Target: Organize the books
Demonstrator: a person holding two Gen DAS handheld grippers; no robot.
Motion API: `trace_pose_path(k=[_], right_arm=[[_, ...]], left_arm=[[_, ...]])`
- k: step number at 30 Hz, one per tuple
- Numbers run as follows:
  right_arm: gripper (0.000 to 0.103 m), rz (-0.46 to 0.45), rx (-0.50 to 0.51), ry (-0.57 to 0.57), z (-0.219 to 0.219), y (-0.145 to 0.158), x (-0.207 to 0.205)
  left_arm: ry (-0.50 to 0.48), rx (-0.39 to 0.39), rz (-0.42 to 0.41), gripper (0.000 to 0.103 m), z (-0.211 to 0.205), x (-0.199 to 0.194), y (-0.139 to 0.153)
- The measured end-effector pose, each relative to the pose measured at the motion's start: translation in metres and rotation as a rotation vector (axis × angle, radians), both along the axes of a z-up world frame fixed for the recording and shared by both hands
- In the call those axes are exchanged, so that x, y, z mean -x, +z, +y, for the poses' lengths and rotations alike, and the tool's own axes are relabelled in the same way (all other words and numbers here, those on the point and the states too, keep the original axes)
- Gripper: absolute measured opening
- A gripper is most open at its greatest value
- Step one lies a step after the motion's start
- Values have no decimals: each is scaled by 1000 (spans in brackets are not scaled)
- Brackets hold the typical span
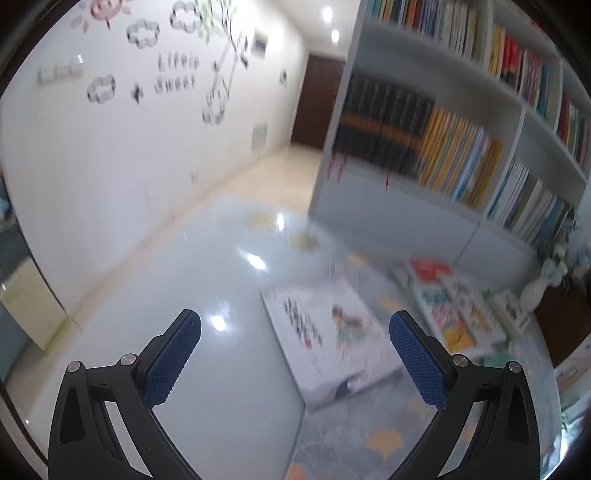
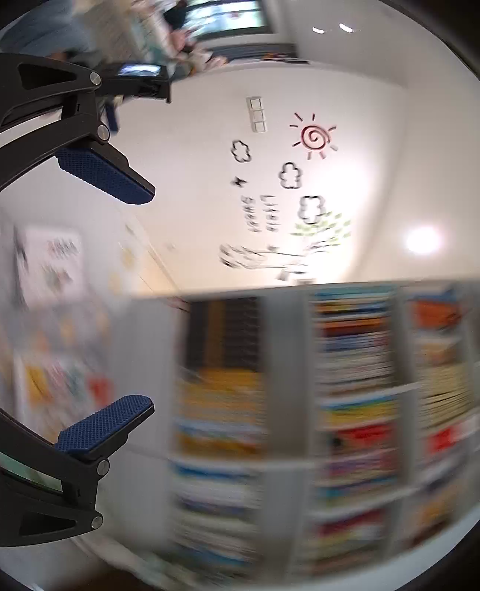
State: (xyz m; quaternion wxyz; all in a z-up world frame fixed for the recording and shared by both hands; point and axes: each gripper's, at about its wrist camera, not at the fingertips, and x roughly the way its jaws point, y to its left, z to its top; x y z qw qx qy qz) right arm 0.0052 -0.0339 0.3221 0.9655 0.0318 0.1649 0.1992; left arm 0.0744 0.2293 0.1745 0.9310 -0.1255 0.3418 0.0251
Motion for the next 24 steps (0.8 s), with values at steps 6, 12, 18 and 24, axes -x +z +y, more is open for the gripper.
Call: trace_pose_path(k=[6,12,18,24], right_arm=[[99,450,-120,20,34,-153,-92],[84,582,58,31,54,-242,-144],[80,651,68,37,53,-285,-160],[79,664,44,87,59,-295,-162]], left_arm=[[75,207,159,94,10,-25,-88],[56,166,291,55,0,-62,-128],[45,248,365,43,-6,-93,-151],[42,318,361,39,-6,-96,-159]])
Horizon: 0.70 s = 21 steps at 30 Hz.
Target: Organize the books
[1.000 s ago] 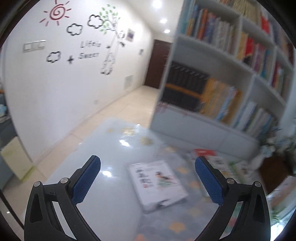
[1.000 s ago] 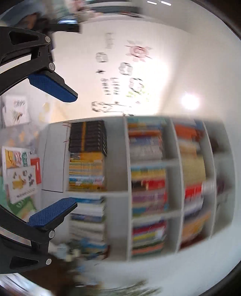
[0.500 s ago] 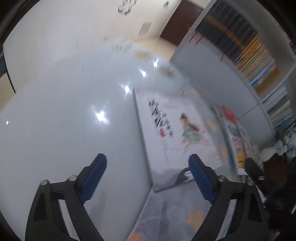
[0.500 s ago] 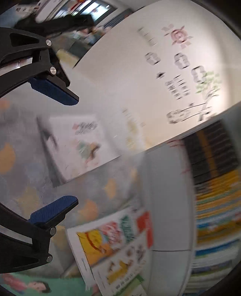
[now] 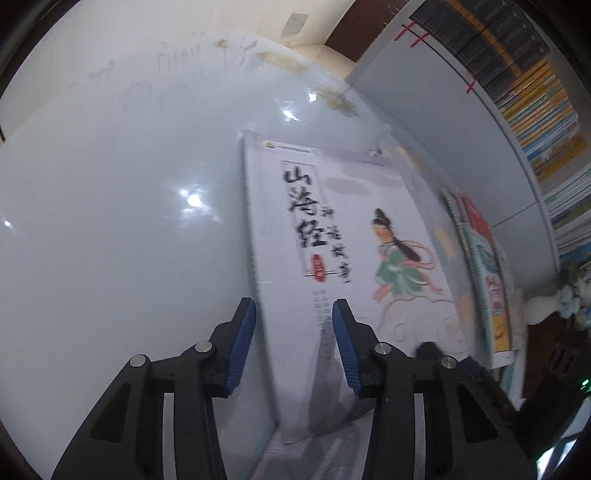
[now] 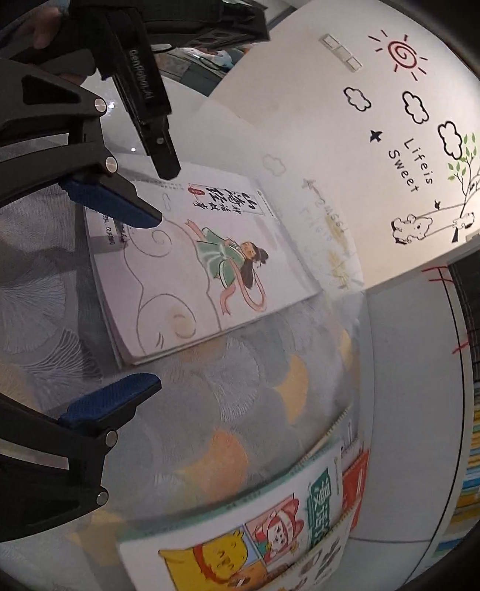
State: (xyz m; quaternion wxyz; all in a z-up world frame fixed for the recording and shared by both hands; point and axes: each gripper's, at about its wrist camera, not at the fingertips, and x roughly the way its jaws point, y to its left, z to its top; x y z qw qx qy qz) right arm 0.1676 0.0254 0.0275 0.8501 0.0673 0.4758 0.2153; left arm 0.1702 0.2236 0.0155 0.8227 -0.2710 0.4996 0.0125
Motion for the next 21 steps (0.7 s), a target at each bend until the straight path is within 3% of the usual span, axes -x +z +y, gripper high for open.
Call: trace_pose_path(k=[4,8,13,21], right_arm=[[66,-28,52,14,7,0,3],[45,-18,72,-2,5,2,11],[38,25,49,-20,13,4,30],[37,47,123,45,74,7,82]], left_arm=[[-9,-23,-1,39,-2,4,1],[-5,-31,19,39,4,7,2],[-11,-60,43,39,21,15,2],[52,-95,87,41,75,45,3]])
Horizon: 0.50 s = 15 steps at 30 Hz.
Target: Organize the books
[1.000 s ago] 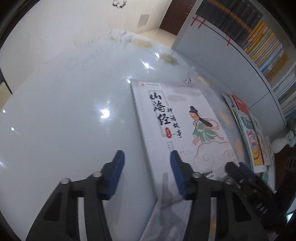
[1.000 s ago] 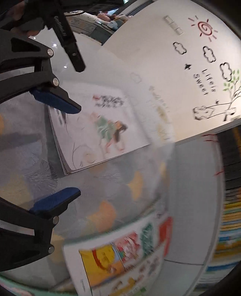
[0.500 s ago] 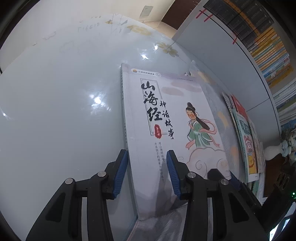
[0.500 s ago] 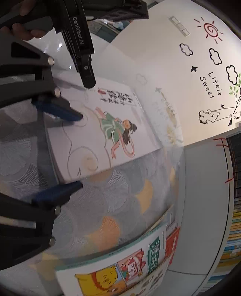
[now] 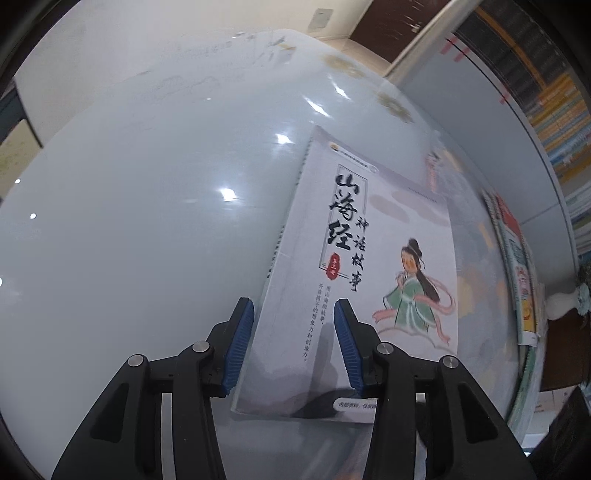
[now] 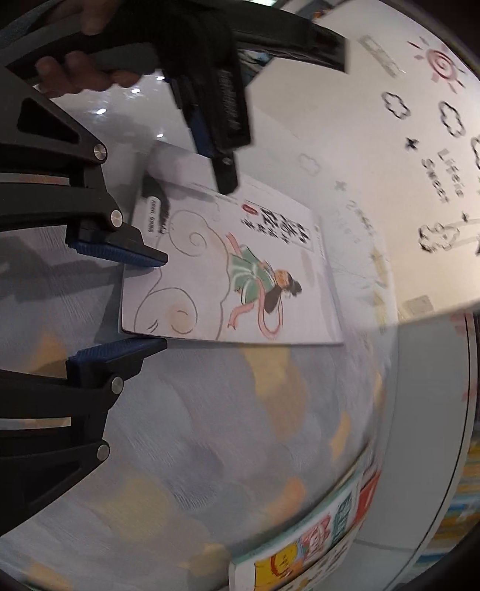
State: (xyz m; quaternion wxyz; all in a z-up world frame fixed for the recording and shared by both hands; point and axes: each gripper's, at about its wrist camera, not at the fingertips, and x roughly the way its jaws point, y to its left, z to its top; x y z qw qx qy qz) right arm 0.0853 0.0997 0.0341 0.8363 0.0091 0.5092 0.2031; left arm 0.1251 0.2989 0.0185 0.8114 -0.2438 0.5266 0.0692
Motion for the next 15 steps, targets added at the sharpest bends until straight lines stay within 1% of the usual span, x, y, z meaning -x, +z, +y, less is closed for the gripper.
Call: trace_pose_path(k=[2,5,6,8,10,12,15], right_arm=[[37,-4,17,33,19,0,13],[37,8,28,48,44,0,30],[37,7,36,47,50,0,35],[37,26,40,48,65,0,47],[37,55,24,57,76,-1,58],[37,71,30,75,86,-3,68],[37,113,3,95,99,-10,85]], left_arm=[[-4,-25,9,41,14,8,0],[-36,-46,22,41,31,21,0],[-57,-68,27,42,36,25,0],[-107,-120,36,46,42,32,0],[-149,-159,42,46,49,39,-1],[-182,-189,43,47,56,46,-2],[-222,-189,47,47,66,57,-2]])
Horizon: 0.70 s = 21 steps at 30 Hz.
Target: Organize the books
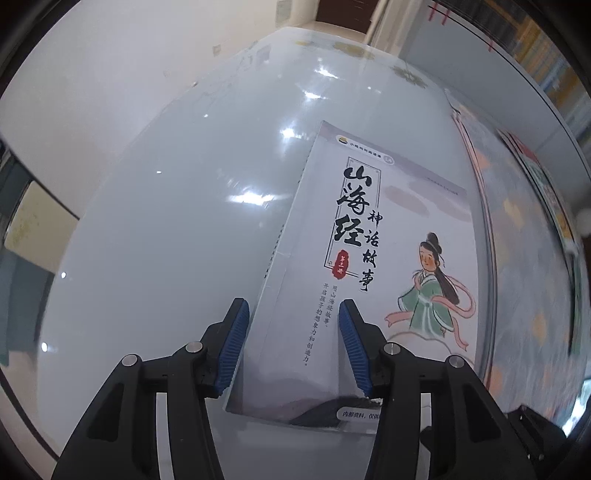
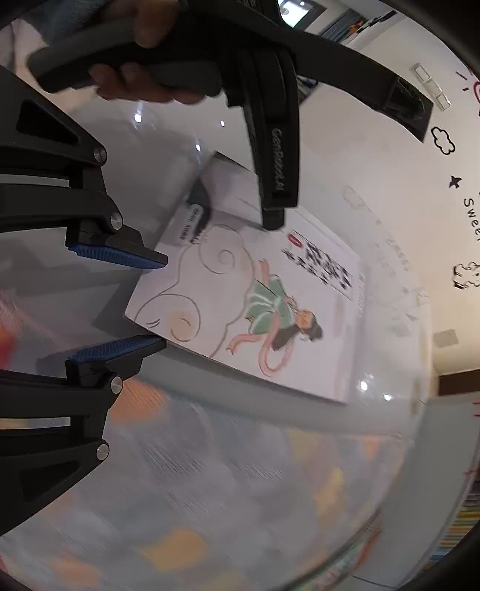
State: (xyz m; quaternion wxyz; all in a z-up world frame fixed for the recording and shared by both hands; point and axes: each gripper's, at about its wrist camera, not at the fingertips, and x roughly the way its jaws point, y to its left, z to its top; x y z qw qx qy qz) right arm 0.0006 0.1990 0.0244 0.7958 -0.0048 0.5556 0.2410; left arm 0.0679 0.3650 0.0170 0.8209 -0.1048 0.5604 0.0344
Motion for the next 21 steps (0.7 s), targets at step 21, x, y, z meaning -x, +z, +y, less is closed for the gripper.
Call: trace_pose_path(k=[21], right_arm=[[38,58,2,91,31,-4,31]], left_arm=[[-8,-56,44,60,3,15,-4]])
